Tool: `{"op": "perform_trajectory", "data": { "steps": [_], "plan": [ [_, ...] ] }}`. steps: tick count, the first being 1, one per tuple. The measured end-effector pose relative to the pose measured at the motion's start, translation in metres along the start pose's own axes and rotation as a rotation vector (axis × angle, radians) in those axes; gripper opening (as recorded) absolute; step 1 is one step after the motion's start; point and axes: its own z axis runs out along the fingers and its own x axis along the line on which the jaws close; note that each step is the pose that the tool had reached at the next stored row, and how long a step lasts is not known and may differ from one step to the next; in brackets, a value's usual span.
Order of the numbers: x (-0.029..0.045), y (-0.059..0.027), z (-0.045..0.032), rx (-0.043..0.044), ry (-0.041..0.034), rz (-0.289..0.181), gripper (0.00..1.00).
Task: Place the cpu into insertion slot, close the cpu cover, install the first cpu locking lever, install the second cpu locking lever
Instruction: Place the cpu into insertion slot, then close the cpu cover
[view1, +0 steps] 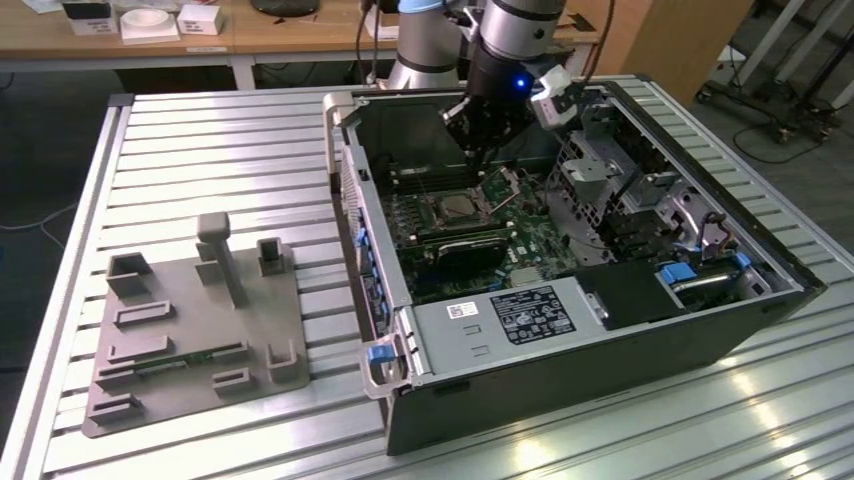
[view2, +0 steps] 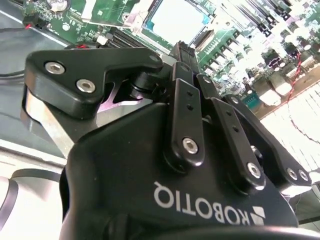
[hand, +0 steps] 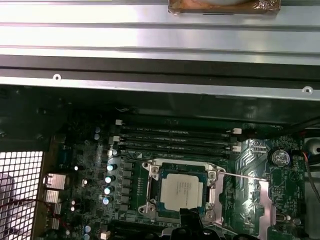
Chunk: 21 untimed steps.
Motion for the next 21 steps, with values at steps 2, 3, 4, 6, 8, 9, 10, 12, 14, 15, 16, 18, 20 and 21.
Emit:
{"op": "perform_trajectory", "data": {
  "steps": [2, 3, 4, 6, 8, 9, 10, 12, 14, 15, 16, 18, 20, 21],
  "plan": [
    [-0.0001, -0.0003, 0.0037, 0.0000, 0.0000, 0.000, 0.10],
    [-0.0001, -0.0005, 0.0055, 0.0000, 0.0000, 0.000, 0.10],
    [-0.0001, -0.0006, 0.0073, -0.0001, 0.0000, 0.000, 0.10],
    [-0.0002, -0.0009, 0.0109, -0.0001, 0.0000, 0.000, 0.10],
    [-0.0003, -0.0012, 0.0146, 0.0000, 0.0000, 0.000, 0.10],
    [-0.0003, -0.0014, 0.0164, 0.0000, 0.0000, 0.000, 0.10],
    [-0.0003, -0.0016, 0.0181, 0.0000, 0.0001, 0.000, 0.10],
    [-0.0003, -0.0018, 0.0204, -0.0036, -0.0002, 0.000, 0.10],
    [-0.0003, -0.0018, 0.0205, -0.0040, -0.0002, 0.000, 0.10],
    [-0.0004, -0.0018, 0.0205, -0.0041, -0.0002, 0.000, 0.10],
    [-0.0004, -0.0018, 0.0206, -0.0048, -0.0003, 0.000, 0.10],
    [-0.0004, -0.0018, 0.0207, -0.0055, -0.0004, 0.000, 0.10],
    [-0.0004, -0.0018, 0.0207, -0.0056, -0.0004, 0.000, 0.10],
    [-0.0004, -0.0018, 0.0207, -0.0056, -0.0004, 0.000, 0.10]
  ]
}}
